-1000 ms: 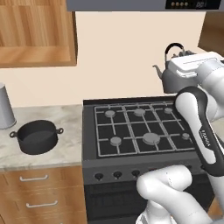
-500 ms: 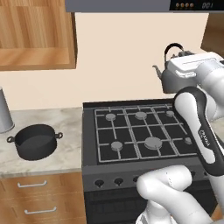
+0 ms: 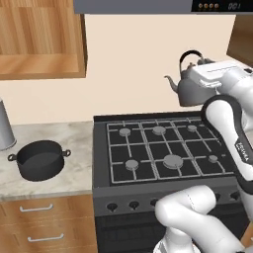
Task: Pick the kettle from the cabinet and place it on a stove burner. Then pick the pot from the counter and place it on another stove burner. Finally, turn both burners on.
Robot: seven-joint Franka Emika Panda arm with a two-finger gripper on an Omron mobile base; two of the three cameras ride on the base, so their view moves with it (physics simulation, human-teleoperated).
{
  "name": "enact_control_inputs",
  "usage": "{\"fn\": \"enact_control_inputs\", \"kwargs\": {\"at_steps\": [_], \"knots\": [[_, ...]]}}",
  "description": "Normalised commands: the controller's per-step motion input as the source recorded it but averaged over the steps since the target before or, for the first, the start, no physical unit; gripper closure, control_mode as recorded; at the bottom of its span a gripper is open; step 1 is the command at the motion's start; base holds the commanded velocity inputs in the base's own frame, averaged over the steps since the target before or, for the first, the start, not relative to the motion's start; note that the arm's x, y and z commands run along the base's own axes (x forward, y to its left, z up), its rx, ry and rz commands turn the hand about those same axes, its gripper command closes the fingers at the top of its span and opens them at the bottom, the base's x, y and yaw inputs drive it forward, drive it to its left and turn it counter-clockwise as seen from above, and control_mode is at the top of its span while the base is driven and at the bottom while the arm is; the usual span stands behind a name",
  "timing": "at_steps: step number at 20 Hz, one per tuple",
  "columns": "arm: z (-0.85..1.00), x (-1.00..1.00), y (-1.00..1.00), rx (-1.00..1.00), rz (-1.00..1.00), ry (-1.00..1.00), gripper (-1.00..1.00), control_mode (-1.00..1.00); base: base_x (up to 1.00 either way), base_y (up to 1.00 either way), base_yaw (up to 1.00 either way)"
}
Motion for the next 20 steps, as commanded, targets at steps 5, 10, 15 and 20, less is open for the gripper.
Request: {"fn": "enact_control_inputs", "kwargs": {"at_steps": [5,10,15,20], "knots": [[-0.28,0.27,0.00,0.05,0.28,0.01,1.00,-1.00,0.00,0.00,0.00],[-0.34,0.17,0.00,0.04,0.27,0.00,1.00,-1.00,0.00,0.00,0.00],[-0.37,0.40,0.02,0.04,0.19,0.04,1.00,-1.00,0.00,0.00,0.00],[-0.40,0.63,0.10,0.09,0.21,0.03,1.00,-1.00,0.00,0.00,0.00]]}}
